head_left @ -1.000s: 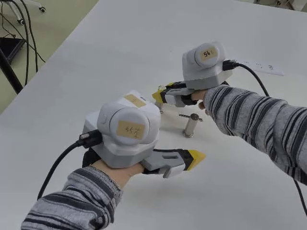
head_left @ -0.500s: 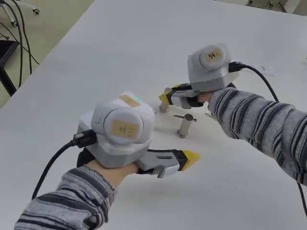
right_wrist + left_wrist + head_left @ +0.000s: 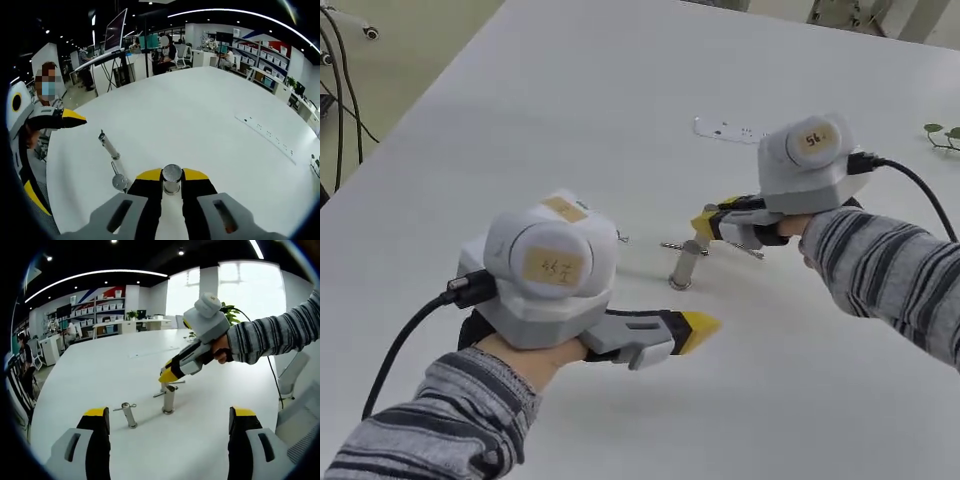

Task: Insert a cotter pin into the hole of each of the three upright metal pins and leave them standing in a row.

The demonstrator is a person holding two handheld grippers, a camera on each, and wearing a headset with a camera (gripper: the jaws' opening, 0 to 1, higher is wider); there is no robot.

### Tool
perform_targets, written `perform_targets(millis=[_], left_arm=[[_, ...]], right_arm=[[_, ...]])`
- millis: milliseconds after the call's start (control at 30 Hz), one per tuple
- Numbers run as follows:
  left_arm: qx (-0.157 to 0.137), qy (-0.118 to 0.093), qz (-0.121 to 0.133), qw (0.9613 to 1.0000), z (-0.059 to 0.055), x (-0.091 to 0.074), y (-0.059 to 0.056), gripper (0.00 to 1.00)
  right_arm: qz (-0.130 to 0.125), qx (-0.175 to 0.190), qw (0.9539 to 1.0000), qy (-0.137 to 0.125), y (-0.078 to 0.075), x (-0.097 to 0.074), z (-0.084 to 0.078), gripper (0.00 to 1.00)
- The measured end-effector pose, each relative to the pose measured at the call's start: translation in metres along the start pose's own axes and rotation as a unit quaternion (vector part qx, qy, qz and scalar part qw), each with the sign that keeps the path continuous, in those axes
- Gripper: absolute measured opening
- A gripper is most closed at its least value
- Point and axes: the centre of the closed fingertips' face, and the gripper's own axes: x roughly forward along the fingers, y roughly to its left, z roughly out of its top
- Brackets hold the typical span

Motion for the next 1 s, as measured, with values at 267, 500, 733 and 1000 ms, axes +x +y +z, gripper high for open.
perform_targets(millis=[267,500,733,1000], left_arm=[[0.001,0.000,-0.002,1.0000,0.000,0.000,-0.001,0.99],[0.001,0.001,-0.003,1.0000,0.000,-0.001,-0.002,0.99],[0.004,0.002,-0.004,1.0000,-0.001,-0.001,-0.003,0.99],[0.006,0.005,-0.006,1.0000,-0.001,-0.001,-0.005,0.99]], right_arm=[[-0.014,0.005,0.9998,0.012,-0.009,-0.024,-0.022,0.09],[-0.016,0.002,0.9997,0.018,0.001,-0.038,-0.037,0.09],[-0.010,0.008,0.9998,0.015,0.018,-0.044,-0.042,0.09],[0.003,-0.005,0.9999,0.016,0.031,-0.042,-0.045,0.09]])
